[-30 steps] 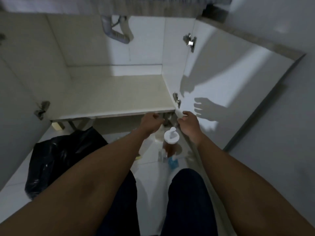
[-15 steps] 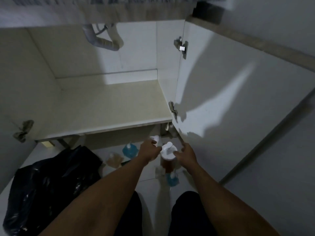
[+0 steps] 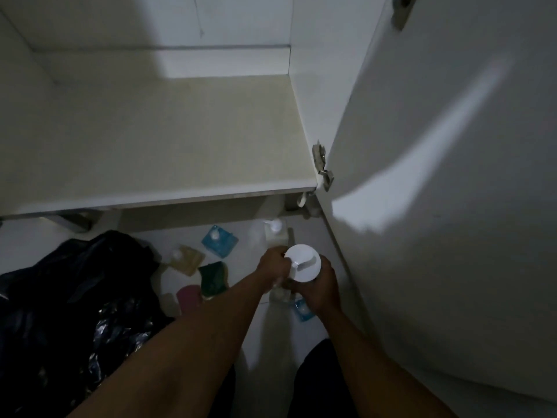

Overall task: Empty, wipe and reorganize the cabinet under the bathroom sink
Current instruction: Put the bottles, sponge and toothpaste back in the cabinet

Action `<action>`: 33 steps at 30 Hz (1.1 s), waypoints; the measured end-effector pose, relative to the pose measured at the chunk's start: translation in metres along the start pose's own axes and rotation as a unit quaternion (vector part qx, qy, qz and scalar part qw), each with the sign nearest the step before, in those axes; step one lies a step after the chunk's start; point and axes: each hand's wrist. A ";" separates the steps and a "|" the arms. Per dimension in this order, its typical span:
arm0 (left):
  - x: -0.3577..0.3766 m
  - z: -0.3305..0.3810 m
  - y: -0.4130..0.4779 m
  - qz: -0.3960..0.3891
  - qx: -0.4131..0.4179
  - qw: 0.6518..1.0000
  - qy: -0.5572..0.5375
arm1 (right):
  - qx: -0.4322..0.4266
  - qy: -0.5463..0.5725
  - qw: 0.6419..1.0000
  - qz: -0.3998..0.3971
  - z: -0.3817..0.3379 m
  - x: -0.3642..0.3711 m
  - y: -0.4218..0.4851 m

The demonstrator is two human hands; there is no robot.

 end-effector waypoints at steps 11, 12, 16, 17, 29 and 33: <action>-0.022 0.015 -0.044 0.009 0.067 0.995 -0.067 | -0.086 -0.021 0.996 0.017 -0.027 -0.025 -0.015; -0.027 0.020 -0.053 0.009 0.074 0.994 -0.075 | -0.105 -0.029 0.994 0.014 -0.035 -0.030 -0.017; -0.050 0.040 -0.092 0.013 0.123 0.987 -0.102 | -0.169 -0.038 0.985 0.022 -0.074 -0.051 -0.026; -0.057 0.046 -0.103 0.013 0.135 0.984 -0.113 | -0.182 -0.029 0.983 0.026 -0.085 -0.056 -0.028; -0.146 0.122 -0.131 0.117 0.213 0.943 -0.228 | -0.258 -0.036 0.965 0.026 -0.217 -0.065 0.024; -0.165 0.141 -0.094 0.099 0.198 0.938 -0.268 | -0.248 -0.033 0.968 0.014 -0.230 -0.052 0.069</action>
Point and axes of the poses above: each hand's wrist, its own y-axis towards the middle knuckle, its own x-axis out of the palm, z = x × y, and after that the axes turned 11 degrees about -x, right-handed
